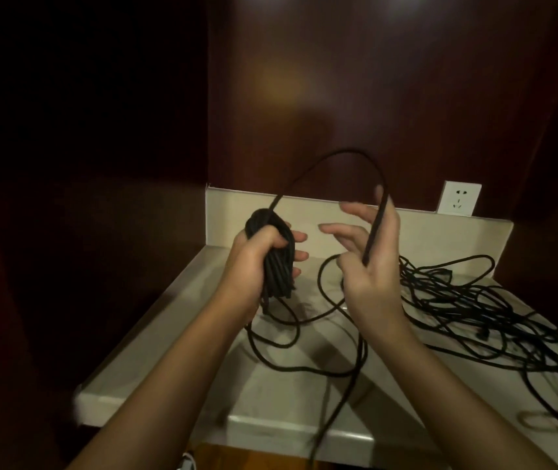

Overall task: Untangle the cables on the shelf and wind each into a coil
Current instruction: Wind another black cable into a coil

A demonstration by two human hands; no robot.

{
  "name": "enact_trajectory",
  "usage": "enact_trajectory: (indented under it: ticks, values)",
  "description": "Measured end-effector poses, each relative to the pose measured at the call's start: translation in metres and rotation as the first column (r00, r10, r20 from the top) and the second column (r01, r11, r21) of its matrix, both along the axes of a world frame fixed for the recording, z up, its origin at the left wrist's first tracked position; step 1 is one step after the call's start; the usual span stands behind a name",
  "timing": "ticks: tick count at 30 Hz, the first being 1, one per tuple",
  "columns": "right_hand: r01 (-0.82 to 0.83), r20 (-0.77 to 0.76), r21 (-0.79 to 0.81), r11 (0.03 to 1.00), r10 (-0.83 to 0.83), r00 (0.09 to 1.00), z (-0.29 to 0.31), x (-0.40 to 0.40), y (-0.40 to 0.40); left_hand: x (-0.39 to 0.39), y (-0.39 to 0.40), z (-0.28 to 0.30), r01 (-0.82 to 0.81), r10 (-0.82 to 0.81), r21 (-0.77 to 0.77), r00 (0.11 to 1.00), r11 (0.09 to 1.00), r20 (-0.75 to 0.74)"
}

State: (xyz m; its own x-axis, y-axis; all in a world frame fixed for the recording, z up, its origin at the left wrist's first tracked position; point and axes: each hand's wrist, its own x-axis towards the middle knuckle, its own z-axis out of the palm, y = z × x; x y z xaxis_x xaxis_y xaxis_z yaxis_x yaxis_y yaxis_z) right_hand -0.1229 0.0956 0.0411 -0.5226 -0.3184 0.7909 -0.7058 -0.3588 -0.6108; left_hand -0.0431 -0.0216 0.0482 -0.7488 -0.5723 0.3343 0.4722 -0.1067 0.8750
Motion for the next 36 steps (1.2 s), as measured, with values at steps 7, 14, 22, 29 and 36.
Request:
enact_trajectory:
  ticks: [7, 14, 22, 29, 36]
  values:
    - [0.866, -0.675, 0.156, 0.474, -0.589, 0.444, 0.011, -0.014, 0.002, 0.013, -0.012, -0.007, 0.002, 0.075, -0.32, 0.971, 0.948, 0.228]
    - [0.863, -0.813, 0.204, 0.462, -0.411, 0.412, 0.006, 0.003, -0.012, 0.023, -0.017, 0.007, 0.147, 0.077, -0.454, 0.895, 0.879, 0.439]
    - [0.507, -0.661, 0.133, 0.852, -0.305, 0.686, -0.016, -0.019, -0.022, 0.037, -0.03, 0.0, 0.509, -0.52, 0.12, 0.8, 0.853, 0.3]
    - [0.452, -0.481, 0.341, 0.825, -0.26, 0.837, -0.02, -0.029, -0.026, 0.026, -0.018, -0.002, 0.254, -0.286, 0.268, 0.955, 0.929, 0.085]
    - [0.41, -0.303, 0.467, 0.784, -0.294, 0.906, -0.036, 0.017, -0.024, 0.01, 0.004, -0.01, 0.174, -0.132, 0.454, 0.984, 0.874, -0.122]
